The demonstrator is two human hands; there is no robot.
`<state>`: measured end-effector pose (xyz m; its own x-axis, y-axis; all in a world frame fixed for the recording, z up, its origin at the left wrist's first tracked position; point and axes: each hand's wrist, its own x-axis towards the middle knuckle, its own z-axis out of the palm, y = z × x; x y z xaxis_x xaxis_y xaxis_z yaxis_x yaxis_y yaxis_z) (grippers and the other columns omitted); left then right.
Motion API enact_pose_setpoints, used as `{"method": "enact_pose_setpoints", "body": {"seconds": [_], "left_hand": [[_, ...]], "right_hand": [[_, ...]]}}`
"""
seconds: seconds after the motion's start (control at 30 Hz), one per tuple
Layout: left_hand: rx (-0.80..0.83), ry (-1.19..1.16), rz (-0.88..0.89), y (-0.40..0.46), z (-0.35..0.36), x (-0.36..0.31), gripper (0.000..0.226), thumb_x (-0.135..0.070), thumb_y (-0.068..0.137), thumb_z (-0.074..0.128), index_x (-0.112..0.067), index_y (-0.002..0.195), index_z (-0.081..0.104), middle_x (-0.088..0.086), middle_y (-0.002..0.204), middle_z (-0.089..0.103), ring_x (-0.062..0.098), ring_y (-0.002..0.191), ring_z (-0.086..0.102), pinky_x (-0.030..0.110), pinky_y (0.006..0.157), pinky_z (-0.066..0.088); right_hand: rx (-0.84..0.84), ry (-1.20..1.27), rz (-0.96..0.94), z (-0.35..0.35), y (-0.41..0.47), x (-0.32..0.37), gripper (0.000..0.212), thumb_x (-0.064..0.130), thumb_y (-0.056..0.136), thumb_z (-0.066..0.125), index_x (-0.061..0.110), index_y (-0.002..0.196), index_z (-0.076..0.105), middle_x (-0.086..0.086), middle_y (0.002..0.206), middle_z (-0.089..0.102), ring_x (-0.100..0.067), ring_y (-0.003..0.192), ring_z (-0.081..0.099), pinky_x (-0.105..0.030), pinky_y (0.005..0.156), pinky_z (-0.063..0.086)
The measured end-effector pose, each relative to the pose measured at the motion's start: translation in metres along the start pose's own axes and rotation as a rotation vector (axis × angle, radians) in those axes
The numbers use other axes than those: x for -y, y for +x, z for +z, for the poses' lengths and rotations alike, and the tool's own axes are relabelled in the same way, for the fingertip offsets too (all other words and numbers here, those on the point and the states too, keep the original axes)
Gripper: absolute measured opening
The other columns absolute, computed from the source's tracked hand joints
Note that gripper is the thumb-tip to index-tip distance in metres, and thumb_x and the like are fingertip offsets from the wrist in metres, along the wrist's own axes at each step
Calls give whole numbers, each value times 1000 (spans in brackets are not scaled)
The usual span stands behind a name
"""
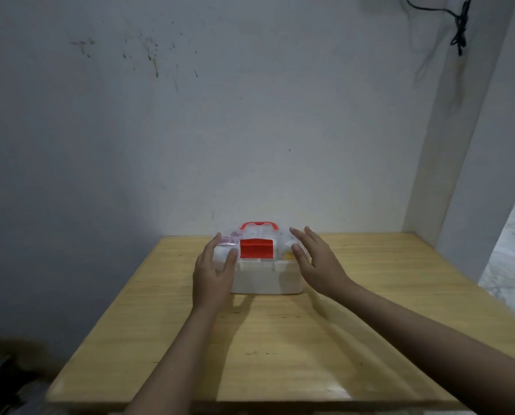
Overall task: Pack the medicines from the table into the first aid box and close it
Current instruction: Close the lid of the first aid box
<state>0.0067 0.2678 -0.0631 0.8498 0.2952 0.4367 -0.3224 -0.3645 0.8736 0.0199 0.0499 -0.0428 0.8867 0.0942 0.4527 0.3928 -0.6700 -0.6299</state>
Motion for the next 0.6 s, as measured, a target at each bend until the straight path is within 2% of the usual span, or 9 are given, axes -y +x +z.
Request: {"method": "enact_pose_setpoints", "body": {"seconds": [0.13, 0.23, 0.33, 0.47, 0.6], "left_hand": [[-51, -58, -50, -1, 0, -1, 26, -44, 89, 55, -50, 114, 50, -20, 124, 48, 19, 122, 49, 43, 92, 52], [-64, -64, -34, 1, 0, -2, 30, -39, 89, 58, -42, 118, 55, -15, 128, 53, 19, 121, 51, 39, 93, 51], [-60, -51, -47, 2, -2, 0, 35, -40, 87, 60, -37, 123, 56, -7, 133, 54, 20, 117, 52, 40, 86, 55], [-46, -35, -42, 2, -3, 2, 36, -44, 86, 59, -43, 121, 53, -6, 133, 54, 22, 114, 54, 42, 75, 58], [-46, -38, -23, 3, -3, 4, 34, -46, 85, 59, -47, 119, 52, -13, 128, 53, 22, 116, 54, 44, 81, 57]], "right_hand": [[21, -72, 45, -2, -3, 9, 45, 37, 98, 38, 25, 141, 38, -10, 155, 26, -24, 145, 18, -55, 116, 18], [-3, -54, 49, -4, 2, 22, 45, 33, 97, 42, 17, 139, 43, -10, 154, 28, -23, 144, 21, -53, 116, 20], [-12, -23, 19, 4, 12, 35, 46, 38, 95, 44, 15, 135, 48, -7, 146, 44, -22, 137, 35, -50, 112, 29], [-84, 59, 92, 20, 24, 47, 47, 47, 90, 45, 17, 123, 58, -6, 125, 63, -25, 122, 50, -52, 101, 41], [-140, 152, 167, 24, 30, 47, 41, 41, 82, 54, 19, 115, 64, -4, 121, 65, -22, 120, 51, -48, 101, 42]]}}
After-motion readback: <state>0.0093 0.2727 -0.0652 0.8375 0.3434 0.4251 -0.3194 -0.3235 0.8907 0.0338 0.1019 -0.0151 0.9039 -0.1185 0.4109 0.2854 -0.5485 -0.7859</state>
